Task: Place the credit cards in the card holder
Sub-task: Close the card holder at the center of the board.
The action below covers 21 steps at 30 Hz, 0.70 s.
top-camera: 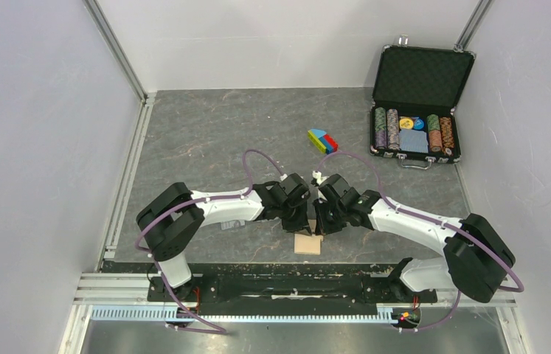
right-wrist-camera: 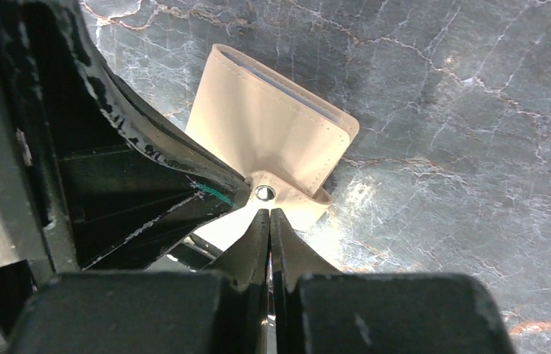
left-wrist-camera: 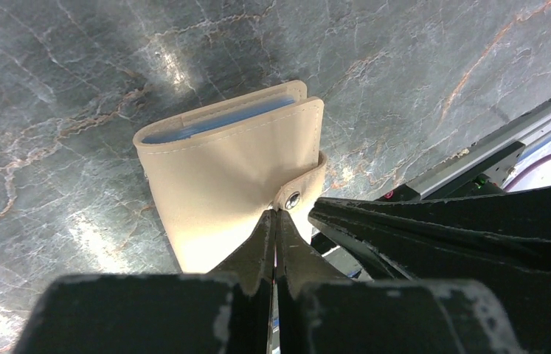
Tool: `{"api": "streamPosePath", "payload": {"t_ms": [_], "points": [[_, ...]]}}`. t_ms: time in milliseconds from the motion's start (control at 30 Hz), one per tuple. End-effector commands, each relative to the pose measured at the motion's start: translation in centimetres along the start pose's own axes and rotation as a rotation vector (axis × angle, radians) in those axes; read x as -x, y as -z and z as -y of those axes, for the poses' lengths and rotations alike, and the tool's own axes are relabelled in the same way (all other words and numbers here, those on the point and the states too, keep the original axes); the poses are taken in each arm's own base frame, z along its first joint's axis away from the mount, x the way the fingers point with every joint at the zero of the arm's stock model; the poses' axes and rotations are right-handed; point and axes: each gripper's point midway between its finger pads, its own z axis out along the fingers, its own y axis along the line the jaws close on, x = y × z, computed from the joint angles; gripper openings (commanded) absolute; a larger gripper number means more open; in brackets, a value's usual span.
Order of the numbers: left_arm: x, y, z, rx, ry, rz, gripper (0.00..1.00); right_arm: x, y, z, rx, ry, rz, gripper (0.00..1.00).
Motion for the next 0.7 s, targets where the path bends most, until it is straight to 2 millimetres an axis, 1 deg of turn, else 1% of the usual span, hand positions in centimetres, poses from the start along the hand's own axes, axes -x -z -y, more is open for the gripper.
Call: {"api": "streamPosePath", "payload": {"t_ms": [0, 300, 433, 667], "points": [[1.1, 1.3, 1.4, -0.017, -0.065, 0.048, 0.02, 1.1, 0.4, -0.9, 0.046, 0.015, 0.042, 0.0], [0.4, 0.4, 0.7, 0.011, -0.06, 0.016, 0.02, 0.4, -0.2, -0.8, 0.056, 0.006, 0.03, 0.0], [0.2, 0.3, 0.6, 0.011, -0.062, 0.008, 0.02, -0.1, -0.6, -0.6, 0.056, 0.002, 0.016, 0.0], [-0.1, 0.4, 0.5, 0.014, -0.063, 0.007, 0.02, -0.2, -0.8, -0.7, 0.063, -0.003, 0.016, 0.0]]}}
